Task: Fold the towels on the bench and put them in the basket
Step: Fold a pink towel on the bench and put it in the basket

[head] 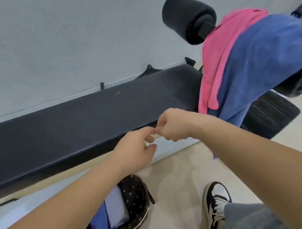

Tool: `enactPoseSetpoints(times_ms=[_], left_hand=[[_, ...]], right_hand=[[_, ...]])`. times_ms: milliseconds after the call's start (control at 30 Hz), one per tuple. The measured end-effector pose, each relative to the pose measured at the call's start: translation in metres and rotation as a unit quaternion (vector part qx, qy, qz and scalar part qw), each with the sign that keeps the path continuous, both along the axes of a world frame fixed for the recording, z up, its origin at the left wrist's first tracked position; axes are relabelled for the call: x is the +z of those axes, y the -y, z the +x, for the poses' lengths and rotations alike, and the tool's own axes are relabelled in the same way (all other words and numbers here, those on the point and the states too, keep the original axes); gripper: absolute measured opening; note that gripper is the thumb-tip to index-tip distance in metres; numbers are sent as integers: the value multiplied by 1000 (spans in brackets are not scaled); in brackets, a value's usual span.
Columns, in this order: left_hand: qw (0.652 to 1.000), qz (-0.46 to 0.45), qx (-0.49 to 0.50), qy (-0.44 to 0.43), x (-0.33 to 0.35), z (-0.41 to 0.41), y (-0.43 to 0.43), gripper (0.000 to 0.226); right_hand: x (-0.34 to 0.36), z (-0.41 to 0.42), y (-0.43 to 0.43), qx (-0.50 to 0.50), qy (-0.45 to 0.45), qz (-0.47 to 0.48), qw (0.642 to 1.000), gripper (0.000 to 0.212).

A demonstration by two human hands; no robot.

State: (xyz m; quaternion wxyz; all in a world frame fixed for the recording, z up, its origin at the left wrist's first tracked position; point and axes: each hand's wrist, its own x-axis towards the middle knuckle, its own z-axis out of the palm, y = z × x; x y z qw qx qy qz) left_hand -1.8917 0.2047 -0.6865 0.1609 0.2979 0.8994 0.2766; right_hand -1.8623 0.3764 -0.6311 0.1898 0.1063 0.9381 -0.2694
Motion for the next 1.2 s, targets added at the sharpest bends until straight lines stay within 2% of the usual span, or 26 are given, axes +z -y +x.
enactPoseSetpoints(times_ms=[67, 133, 233, 300, 367, 467, 533, 600, 667, 733, 933, 1000, 1100, 1200], left_hand=[[998, 56, -2, 7, 21, 1, -24, 40], [995, 99, -5, 7, 38, 5, -50, 38], [988, 151, -10, 16, 57, 12, -90, 31], [984, 177, -20, 24, 71, 17, -115, 21], [979, 202, -27, 30, 89, 18, -140, 21], [963, 268, 21, 19, 118, 2, -176, 13], [951, 305, 42, -9, 132, -14, -200, 14], [949, 312, 50, -28, 141, -27, -220, 24], [955, 287, 51, -47, 145, -39, -235, 34], [963, 258, 49, -55, 146, -50, -246, 37], [957, 275, 74, -59, 149, -68, -248, 18], [947, 302, 94, -60, 158, -73, -244, 15], [917, 357, 174, -43, 173, -88, -228, 8], [882, 397, 252, -20, 180, -108, -198, 16]], right_hand=[[29, 7, -23, -36, -48, -15, 998, 29], [48, 14, -44, -104, -166, -59, 979, 32], [67, 27, -66, -195, -332, -94, 918, 26], [75, 31, -75, -233, -402, -96, 880, 20], [84, 33, -81, -262, -474, -104, 834, 22], [96, 37, -93, -258, -589, -9, 766, 31], [99, 36, -107, -257, -589, 35, 766, 32], [97, 33, -124, -254, -546, 55, 796, 34], [93, 29, -136, -245, -509, 85, 821, 35], [94, 28, -141, -250, -497, 92, 826, 31], [97, 28, -143, -260, -485, 126, 826, 19], [95, 27, -142, -251, -463, 175, 832, 19], [93, 23, -141, -244, -422, 258, 834, 26], [95, 18, -135, -252, -379, 293, 841, 36]])
